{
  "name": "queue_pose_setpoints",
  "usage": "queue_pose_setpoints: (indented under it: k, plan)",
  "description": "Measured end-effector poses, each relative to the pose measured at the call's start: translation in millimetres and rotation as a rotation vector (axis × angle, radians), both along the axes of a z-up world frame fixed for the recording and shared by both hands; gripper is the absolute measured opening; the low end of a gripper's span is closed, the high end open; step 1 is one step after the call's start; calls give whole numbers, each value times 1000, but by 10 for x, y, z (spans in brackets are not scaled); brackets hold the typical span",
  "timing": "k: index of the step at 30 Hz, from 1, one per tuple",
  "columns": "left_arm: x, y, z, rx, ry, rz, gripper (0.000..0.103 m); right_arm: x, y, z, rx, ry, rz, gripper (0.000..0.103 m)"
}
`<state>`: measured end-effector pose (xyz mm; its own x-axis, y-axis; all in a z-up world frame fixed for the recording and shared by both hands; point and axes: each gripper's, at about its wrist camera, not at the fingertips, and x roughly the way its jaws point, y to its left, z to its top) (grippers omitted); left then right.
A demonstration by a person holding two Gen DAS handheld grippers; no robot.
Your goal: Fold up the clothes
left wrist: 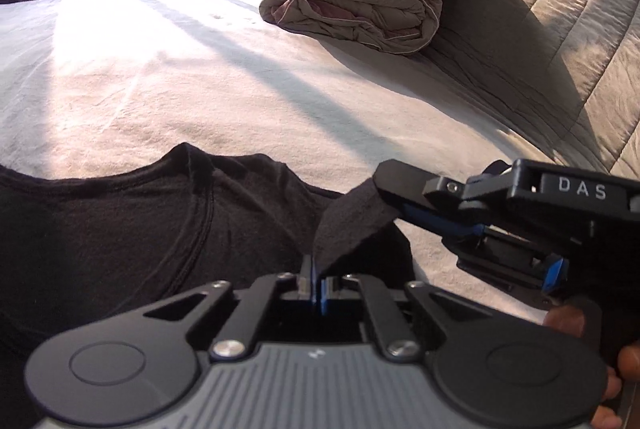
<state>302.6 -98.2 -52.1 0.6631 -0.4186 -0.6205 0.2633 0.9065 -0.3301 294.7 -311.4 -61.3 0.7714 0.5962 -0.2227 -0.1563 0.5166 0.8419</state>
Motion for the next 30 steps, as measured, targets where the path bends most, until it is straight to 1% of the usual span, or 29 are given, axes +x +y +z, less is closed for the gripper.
queue_pose_setpoints:
  k: [3, 5, 7, 8, 9, 10, 12, 13, 15, 16, 17, 18, 19, 20, 21, 22, 23, 24, 26, 27, 28, 29, 30]
  plan:
    - [9, 223, 14, -164, 85, 70, 2, -8, -41, 0, -4, 1, -27, 15]
    - [1, 383, -11, -287, 133, 118, 2, -18, -73, -3, -13, 0, -40, 16]
    - [-23, 515, -56, -349, 166, 180, 2, -21, -70, 3, -47, 8, -55, 18]
    - [-34, 575, -78, -373, 180, 209, 2, -22, -66, 5, -66, 14, -63, 23]
    - [-39, 603, -98, -357, 186, 233, 2, -24, -58, 6, -92, 24, -75, 32]
    - [-29, 622, -121, -328, 193, 250, 3, -25, -47, 4, -118, 34, -86, 36]
    - [-34, 640, -150, -296, 196, 277, 4, -19, -21, -16, -169, 48, -101, 37]
    - [-51, 646, -143, -288, 180, 282, 6, -13, -12, -25, -182, 54, -101, 37]
    - [-86, 628, -103, -253, 131, 284, 18, 2, 13, -52, -211, 64, -105, 37]
    - [-96, 583, -62, -199, 96, 249, 29, 15, 34, -69, -227, 71, -107, 37]
    - [-105, 538, -20, -146, 61, 214, 44, 24, 44, -86, -238, 78, -107, 37]
    - [-114, 493, 21, -92, 27, 180, 62, 28, 50, -106, -245, 84, -105, 37]
    - [-127, 439, 58, -31, -8, 142, 69, 32, 54, -124, -250, 91, -103, 37]
    - [-156, 345, 75, 68, -43, 95, 76, 37, 53, -137, -251, 96, -101, 37]
    - [-185, 249, 87, 168, -79, 51, 76, 39, 51, -148, -251, 100, -99, 37]
    - [-213, 153, 81, 269, -120, 27, 76, 37, 47, -153, -246, 101, -99, 37]
    - [-223, 76, 66, 338, -148, 11, 76, 36, 44, -156, -244, 102, -100, 37]
    - [-225, 15, 47, 383, -168, -2, 76, 35, 42, -158, -241, 103, -100, 37]
    - [-208, -69, 10, 439, -204, -11, 75, 38, 44, -155, -240, 104, -100, 37]
    - [-194, -100, -8, 456, -219, -12, 67, 42, 46, -152, -240, 104, -101, 37]
    - [-169, -113, -24, 459, -227, -4, 61, 46, 48, -149, -240, 104, -101, 37]
    - [-143, -121, -38, 459, -232, 6, 50, 50, 47, -148, -239, 104, -100, 37]
    - [-109, -97, -43, 440, -228, 23, 38, 53, 45, -149, -238, 104, -100, 37]
